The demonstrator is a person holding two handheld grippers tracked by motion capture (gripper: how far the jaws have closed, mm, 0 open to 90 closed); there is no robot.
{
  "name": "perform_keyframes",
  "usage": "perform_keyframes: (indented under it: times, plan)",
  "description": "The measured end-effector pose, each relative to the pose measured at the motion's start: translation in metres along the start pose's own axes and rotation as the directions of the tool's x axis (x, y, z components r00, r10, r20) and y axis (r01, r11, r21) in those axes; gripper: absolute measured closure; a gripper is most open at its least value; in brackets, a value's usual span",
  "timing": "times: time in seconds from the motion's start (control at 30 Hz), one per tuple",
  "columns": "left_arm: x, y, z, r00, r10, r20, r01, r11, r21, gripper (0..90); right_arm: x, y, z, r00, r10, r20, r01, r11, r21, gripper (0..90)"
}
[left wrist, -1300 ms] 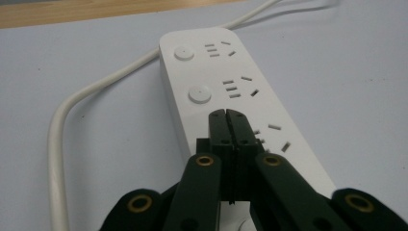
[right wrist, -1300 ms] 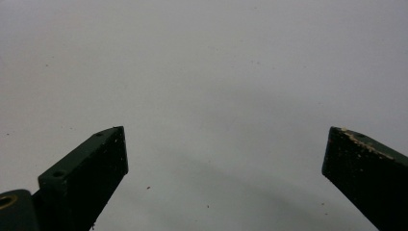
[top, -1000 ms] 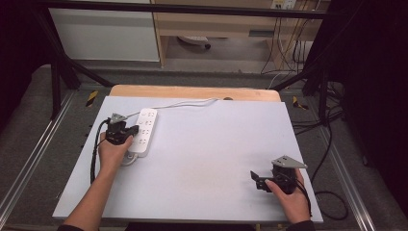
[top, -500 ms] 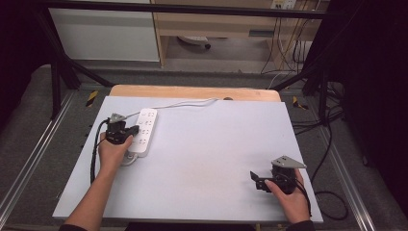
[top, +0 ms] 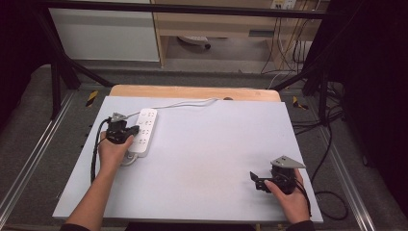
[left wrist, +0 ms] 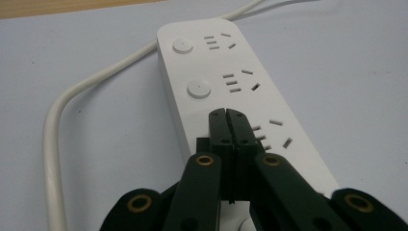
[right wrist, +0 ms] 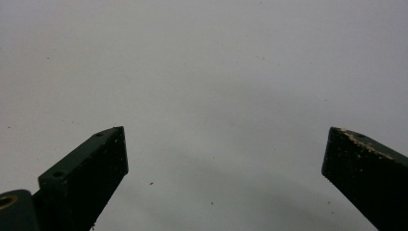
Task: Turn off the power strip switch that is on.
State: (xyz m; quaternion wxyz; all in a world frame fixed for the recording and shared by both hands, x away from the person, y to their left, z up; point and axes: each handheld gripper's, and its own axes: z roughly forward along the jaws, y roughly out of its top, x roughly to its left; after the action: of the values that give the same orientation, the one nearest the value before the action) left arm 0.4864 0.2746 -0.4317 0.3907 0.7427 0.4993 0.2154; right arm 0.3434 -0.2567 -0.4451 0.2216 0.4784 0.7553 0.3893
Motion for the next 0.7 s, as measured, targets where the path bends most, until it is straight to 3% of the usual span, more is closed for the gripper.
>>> perform_keyframes:
  times: [0.13,0.27,0.5,0.6,0.7]
  plan:
    - [0.0015,-0.0001,-0.0001,0.9997,-0.023,0.010,0.023,0.9997,0.000,90.0,0.0004,0.0001,0.0000,1.0000,0.002,-0.001,-0.002,1.000,0.004,3.1]
    - [-0.0015,0.0002,0.0001,1.0000,0.003,-0.008,-0.003,1.0000,0.002,90.0,0.0004,0.0001,-0.0002,1.0000,-0.002,-0.001,0.002,1.000,0.001,3.1]
    - [0.0011,-0.0008,0.0006,0.9993,-0.037,0.005,0.037,0.9993,0.006,90.0,0.0013,0.0001,0.0010,1.0000,-0.007,-0.004,0.007,1.000,0.010,3.1]
    - [0.0000,-0.0003,0.0005,0.9997,-0.023,-0.003,0.023,0.9997,0.009,90.0,0.0012,0.0000,0.0005,0.9999,-0.011,-0.003,0.011,1.000,0.009,3.2]
    - [0.0011,-0.0011,0.0004,0.9991,-0.043,0.003,0.043,0.9991,0.003,90.0,0.0012,-0.0001,0.0004,1.0000,-0.005,-0.004,0.005,1.000,0.010,3.1]
